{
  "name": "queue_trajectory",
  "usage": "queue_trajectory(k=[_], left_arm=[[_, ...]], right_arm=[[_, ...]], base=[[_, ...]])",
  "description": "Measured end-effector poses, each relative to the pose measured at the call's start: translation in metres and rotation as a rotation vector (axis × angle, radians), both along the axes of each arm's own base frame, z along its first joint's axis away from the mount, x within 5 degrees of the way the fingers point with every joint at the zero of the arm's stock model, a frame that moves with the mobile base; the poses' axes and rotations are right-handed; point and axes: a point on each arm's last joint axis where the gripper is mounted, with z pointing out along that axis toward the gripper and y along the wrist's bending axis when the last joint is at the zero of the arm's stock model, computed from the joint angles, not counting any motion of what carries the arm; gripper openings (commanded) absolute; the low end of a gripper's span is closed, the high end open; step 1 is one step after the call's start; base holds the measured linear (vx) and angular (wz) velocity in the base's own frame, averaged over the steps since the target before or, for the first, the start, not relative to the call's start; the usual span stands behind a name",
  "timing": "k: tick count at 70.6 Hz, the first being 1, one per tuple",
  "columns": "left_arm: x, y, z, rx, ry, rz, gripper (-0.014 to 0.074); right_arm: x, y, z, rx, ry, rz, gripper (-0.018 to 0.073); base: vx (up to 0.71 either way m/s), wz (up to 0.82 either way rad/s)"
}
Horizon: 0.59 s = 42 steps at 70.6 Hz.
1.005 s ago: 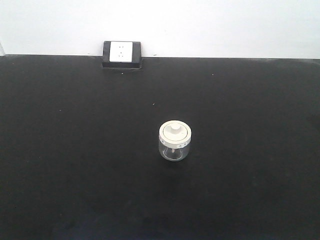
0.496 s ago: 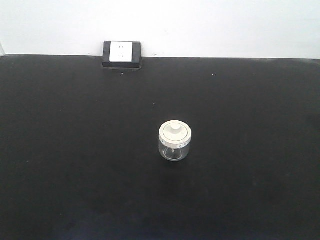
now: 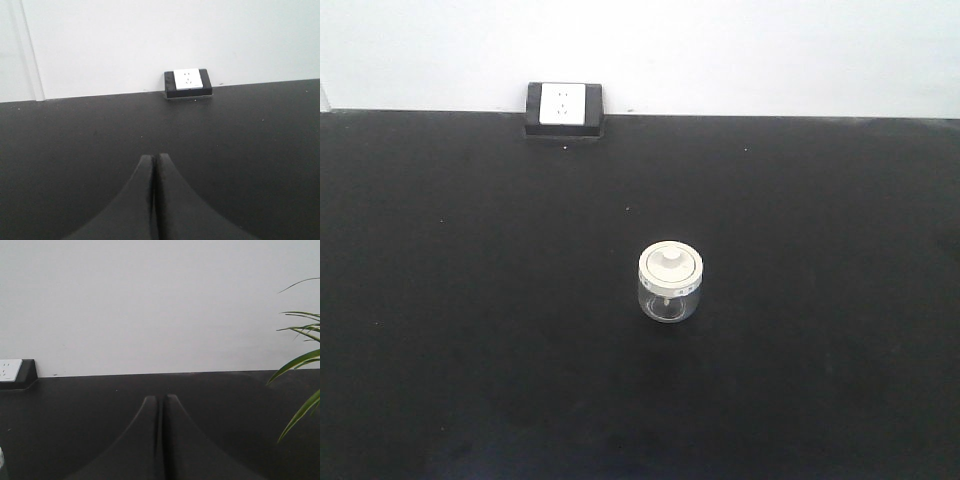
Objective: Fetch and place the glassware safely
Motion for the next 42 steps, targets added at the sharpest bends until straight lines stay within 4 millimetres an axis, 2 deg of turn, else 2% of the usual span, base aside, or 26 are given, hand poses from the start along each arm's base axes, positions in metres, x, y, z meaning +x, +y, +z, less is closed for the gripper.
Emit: queue_trajectory(k=[42], left_arm=[[-0.0005,-0.0001,-0.0039,0.001,0.029,-0.001,-0.0007]], right_arm=[[0.0000,-0.0001,-0.0004,0.000,0.002,-0.001,-0.0003]], base=[[0.00,0.00]])
